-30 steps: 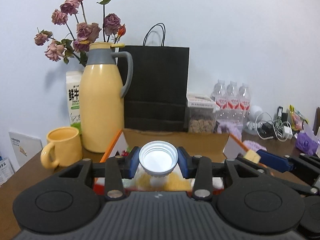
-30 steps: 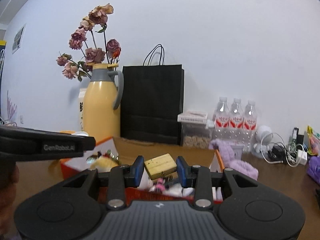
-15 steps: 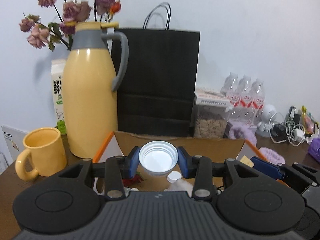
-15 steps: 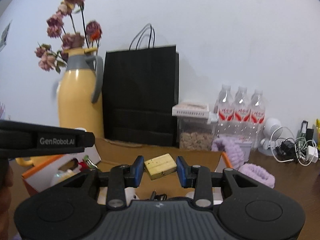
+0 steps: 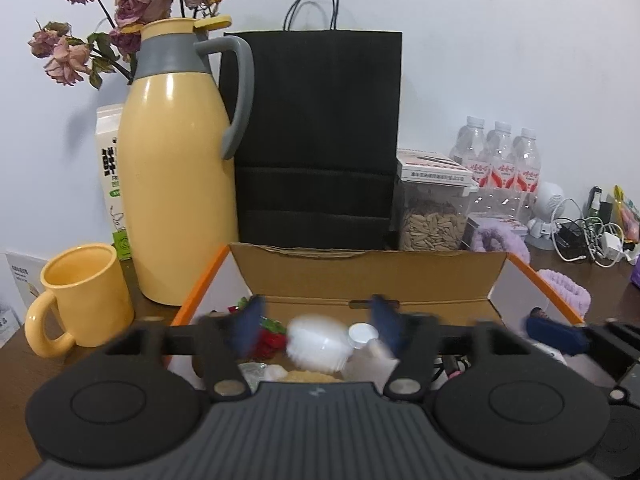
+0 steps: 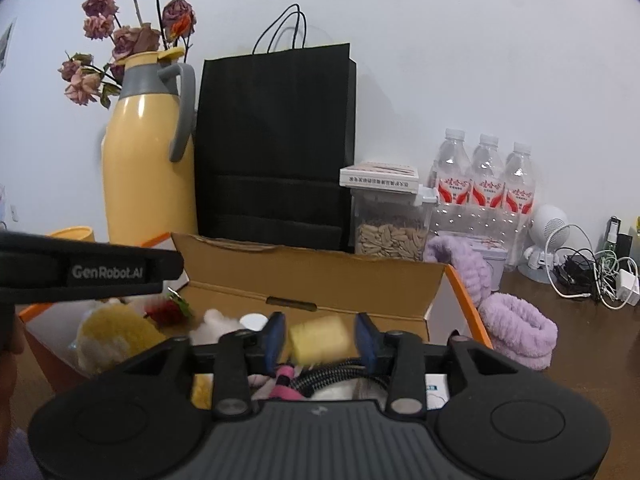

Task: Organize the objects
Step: 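Carry the block and cap over the box and open both grippers, then withdraw both tools from the box back toward the table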

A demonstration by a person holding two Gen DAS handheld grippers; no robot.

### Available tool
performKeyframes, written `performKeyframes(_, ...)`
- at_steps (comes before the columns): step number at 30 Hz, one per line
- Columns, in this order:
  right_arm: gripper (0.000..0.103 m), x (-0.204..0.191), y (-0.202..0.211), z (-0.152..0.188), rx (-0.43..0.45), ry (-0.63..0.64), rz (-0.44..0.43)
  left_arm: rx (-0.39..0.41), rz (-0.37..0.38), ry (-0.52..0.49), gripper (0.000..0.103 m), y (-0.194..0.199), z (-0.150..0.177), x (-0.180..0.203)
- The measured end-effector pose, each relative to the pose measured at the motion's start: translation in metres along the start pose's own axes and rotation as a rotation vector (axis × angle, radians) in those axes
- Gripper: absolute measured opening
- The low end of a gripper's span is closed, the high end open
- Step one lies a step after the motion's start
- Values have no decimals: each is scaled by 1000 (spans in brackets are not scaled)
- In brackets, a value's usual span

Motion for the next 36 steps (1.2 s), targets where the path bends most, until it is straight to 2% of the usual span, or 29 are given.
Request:
performKeyframes(1,83,1,1,0,7,-5,0,11,-3,7,102,1,-1,-1)
performKeyframes(3,100,1,4,-1,30,-9,3,41,-11,23,103,3,-2,-3)
performKeyframes(4,103,1,5,-2,42,-6,9,39,-13,21,103,4,-2,-3)
performKeyframes(24,103,-4,12,1,42,19,26,32,1,31,103,18,-1,-20)
performKeyframes(36,103,-17,46,4,70,48,39,46,-27,41,103,49,2,-43)
Point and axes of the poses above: each gripper's, at about its wrist camera, not at the fingertips, and y roughly against the way its jaws point, x to its right, z to its underside, the point moved 5 cm from there along -y, roughly the way its jaws point, and after that the axes turned 13 degrees about -z, right-handed, at the moved point
